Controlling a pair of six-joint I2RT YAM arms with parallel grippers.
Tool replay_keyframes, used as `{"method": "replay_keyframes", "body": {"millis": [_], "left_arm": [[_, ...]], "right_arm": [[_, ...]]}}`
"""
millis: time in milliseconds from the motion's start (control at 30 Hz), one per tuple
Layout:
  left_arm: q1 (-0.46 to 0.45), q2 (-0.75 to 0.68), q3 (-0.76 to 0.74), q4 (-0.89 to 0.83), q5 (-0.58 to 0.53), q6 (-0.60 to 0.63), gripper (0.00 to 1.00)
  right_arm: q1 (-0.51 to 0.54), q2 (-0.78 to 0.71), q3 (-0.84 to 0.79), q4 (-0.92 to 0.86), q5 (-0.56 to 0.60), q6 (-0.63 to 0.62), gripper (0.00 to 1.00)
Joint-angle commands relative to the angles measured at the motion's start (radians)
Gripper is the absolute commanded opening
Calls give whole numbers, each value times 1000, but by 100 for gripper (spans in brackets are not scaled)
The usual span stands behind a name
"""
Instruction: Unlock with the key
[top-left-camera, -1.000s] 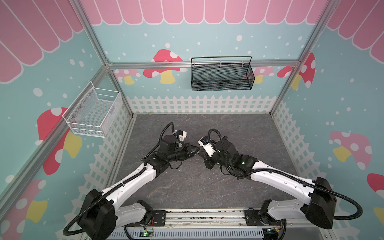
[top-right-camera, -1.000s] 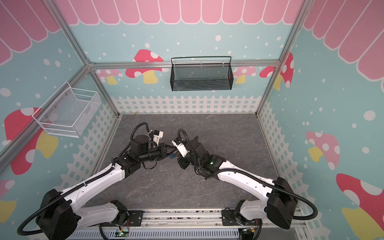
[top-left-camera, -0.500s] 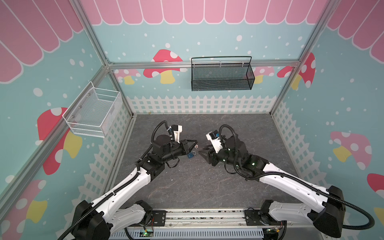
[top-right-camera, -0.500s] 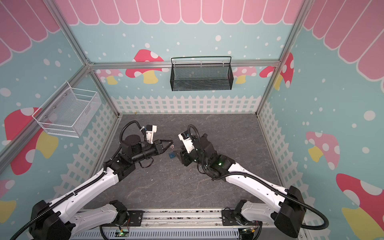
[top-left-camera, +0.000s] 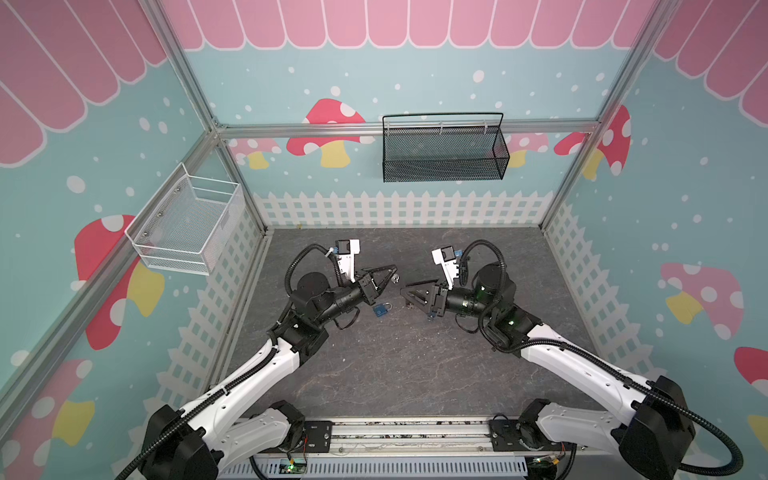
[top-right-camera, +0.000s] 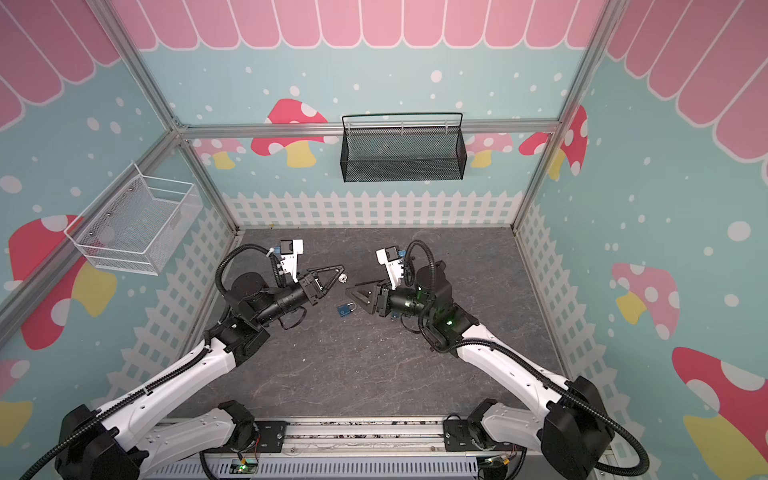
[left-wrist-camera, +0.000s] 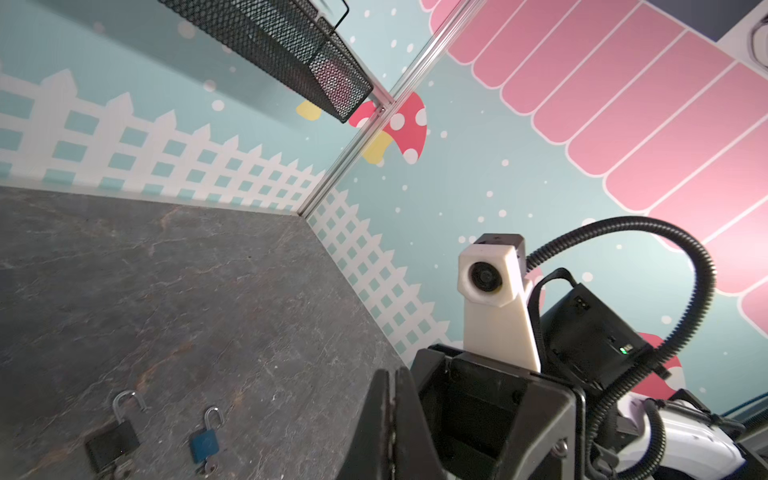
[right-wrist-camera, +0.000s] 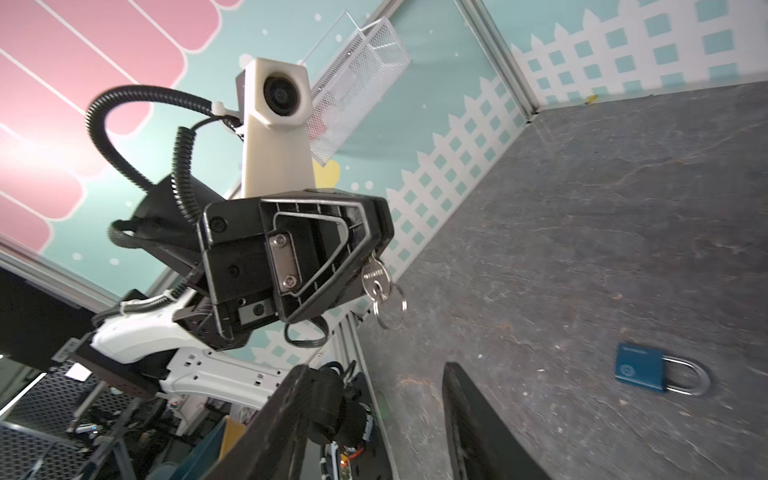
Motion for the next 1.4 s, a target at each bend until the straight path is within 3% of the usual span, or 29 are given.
{"method": "replay_keyframes", "body": {"millis": [0,233,533,1367], "left_arm": [[-4,15,-19,123,46,3,0],[-13,30,-15,158,68,-2,0],[-20,36,-14,164,73,2,0],[-29,49,-18,182,44,-5,0]], "right_arm": [[-6,22,-16,168,-37,128,51],[-6,76,-20,330,-23,203,39],[-8,91,-25,378,6,198,22],[-15,109,-27,429,-31,225,1]]}}
